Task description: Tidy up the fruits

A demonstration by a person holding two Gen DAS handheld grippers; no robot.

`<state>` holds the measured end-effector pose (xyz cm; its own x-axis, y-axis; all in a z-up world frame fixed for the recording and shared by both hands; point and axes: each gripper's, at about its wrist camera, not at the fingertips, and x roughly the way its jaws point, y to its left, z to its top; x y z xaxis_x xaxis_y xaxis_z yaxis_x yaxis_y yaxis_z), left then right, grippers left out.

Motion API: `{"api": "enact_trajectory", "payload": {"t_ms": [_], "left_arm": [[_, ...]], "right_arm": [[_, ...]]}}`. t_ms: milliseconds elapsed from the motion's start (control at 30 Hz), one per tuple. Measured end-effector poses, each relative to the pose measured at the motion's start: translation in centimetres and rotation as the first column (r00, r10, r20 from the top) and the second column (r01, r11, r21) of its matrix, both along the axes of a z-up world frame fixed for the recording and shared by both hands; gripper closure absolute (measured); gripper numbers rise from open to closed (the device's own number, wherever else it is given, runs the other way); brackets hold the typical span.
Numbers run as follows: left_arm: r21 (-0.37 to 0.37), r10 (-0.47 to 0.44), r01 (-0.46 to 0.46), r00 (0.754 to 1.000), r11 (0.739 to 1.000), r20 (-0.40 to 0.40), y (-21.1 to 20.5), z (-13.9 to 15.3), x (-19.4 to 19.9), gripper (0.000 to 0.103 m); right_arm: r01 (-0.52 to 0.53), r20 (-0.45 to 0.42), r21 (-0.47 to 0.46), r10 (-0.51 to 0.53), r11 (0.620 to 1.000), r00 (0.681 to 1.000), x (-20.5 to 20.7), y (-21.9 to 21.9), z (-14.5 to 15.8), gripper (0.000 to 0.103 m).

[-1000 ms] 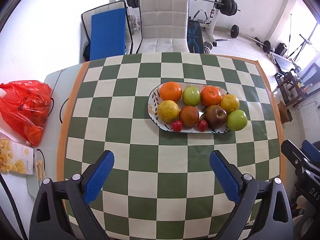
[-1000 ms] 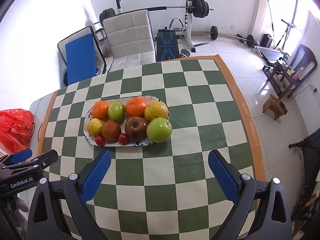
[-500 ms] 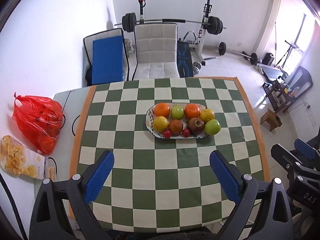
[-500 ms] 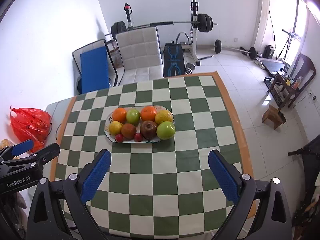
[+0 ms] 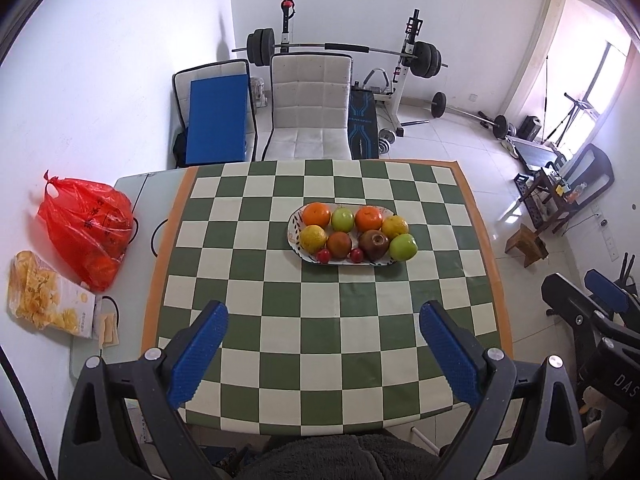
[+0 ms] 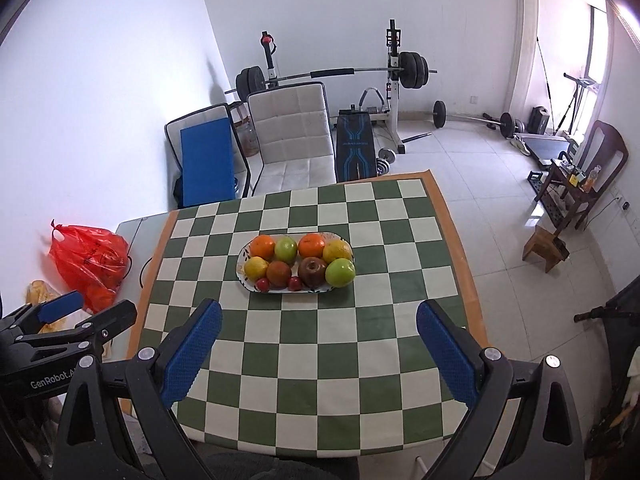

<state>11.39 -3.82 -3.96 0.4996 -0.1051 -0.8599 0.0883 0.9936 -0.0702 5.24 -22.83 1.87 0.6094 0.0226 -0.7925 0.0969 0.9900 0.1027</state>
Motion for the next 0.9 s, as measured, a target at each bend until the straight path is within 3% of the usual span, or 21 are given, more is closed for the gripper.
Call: {"api": "enact_trajectory", "payload": {"t_ms": [500, 900], "left_arm": [[0.008, 0.022, -0.022, 1.000, 1.000, 0.006, 0.6, 0.7, -0.7, 0.005], [0.044, 0.023, -0.023, 1.000, 0.999, 0.013, 0.2, -1.1, 1.7, 0.005]], "right_arm": [[-0.039, -0.011, 0.004, 0.039, 0.999, 0.999, -0.5, 0.8, 1.3, 0.003], [-0.032, -0.029, -0.015, 0.031, 0.999, 0.999, 1.3, 0.7, -1.3, 0.003]]}}
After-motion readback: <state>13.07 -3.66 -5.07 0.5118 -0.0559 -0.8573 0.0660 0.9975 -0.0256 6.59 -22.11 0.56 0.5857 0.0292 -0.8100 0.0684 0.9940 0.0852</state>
